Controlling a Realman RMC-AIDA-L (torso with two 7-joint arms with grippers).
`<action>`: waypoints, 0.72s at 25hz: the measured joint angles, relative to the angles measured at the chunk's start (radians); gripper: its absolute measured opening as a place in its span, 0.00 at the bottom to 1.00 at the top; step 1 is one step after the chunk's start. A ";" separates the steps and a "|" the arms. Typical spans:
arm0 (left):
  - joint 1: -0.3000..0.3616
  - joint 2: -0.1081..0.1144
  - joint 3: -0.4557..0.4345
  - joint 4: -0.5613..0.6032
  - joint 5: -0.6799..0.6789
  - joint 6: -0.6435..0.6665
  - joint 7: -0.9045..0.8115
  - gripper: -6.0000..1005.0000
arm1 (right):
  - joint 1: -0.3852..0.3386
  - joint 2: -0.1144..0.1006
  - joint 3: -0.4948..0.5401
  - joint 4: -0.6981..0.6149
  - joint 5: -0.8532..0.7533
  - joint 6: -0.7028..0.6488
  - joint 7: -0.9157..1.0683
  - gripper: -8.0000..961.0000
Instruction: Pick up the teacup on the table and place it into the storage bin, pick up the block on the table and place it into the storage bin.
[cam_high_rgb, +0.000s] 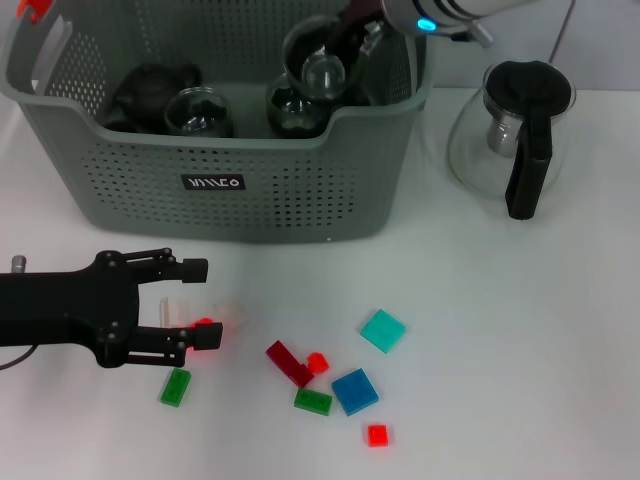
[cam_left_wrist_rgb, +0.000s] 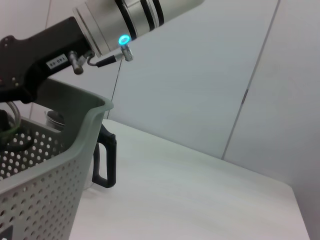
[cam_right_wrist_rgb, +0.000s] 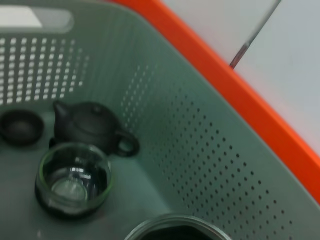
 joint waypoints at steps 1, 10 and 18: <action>0.000 0.000 0.000 0.003 0.000 -0.001 0.002 0.86 | -0.002 0.000 -0.013 0.000 0.000 -0.001 0.000 0.09; 0.002 0.001 0.000 0.007 0.002 -0.007 0.003 0.86 | -0.009 0.001 -0.107 0.006 0.000 -0.034 0.000 0.10; 0.000 0.001 0.000 0.018 0.003 -0.015 0.003 0.86 | -0.014 0.001 -0.126 0.008 -0.001 -0.032 0.000 0.10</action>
